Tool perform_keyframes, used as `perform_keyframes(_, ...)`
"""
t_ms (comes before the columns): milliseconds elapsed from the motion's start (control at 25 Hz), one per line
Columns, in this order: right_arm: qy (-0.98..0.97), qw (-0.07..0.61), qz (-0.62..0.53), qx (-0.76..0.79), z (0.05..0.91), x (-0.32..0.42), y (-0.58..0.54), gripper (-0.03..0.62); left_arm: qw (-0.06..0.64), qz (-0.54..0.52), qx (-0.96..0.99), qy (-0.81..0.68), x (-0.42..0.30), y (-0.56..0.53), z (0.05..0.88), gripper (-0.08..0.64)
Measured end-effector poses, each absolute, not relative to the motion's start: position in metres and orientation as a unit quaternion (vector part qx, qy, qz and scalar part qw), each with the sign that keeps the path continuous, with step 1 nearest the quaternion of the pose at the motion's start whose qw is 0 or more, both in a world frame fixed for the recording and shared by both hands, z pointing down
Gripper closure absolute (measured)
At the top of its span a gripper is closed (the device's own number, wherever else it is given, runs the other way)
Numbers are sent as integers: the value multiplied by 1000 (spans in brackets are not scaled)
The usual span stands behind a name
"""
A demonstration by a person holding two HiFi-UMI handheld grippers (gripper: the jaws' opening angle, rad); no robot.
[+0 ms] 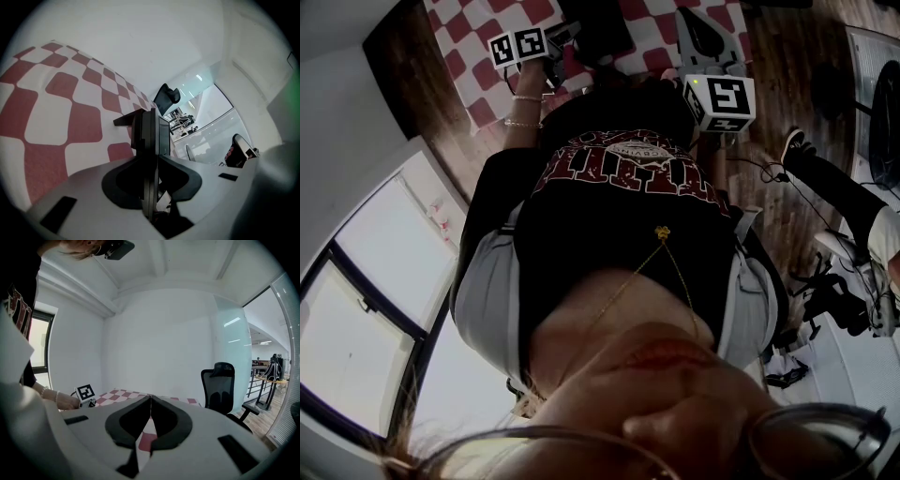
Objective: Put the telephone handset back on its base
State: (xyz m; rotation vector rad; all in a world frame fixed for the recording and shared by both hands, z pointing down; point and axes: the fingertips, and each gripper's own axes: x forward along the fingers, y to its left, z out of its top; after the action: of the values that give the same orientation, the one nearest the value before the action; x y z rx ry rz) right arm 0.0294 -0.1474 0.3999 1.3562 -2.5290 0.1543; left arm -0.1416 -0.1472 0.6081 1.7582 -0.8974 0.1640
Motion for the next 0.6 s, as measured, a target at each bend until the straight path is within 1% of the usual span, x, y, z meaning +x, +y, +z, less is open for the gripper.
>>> perform_keyframes(240,-875,129,57,463,398,29,-148,574,537,69,745,-389,-145,-152,603,453)
perform_keyframes(600,-878,127,56,458,397,24,-151,574,550,65,744,-375,-153,-145,602,449)
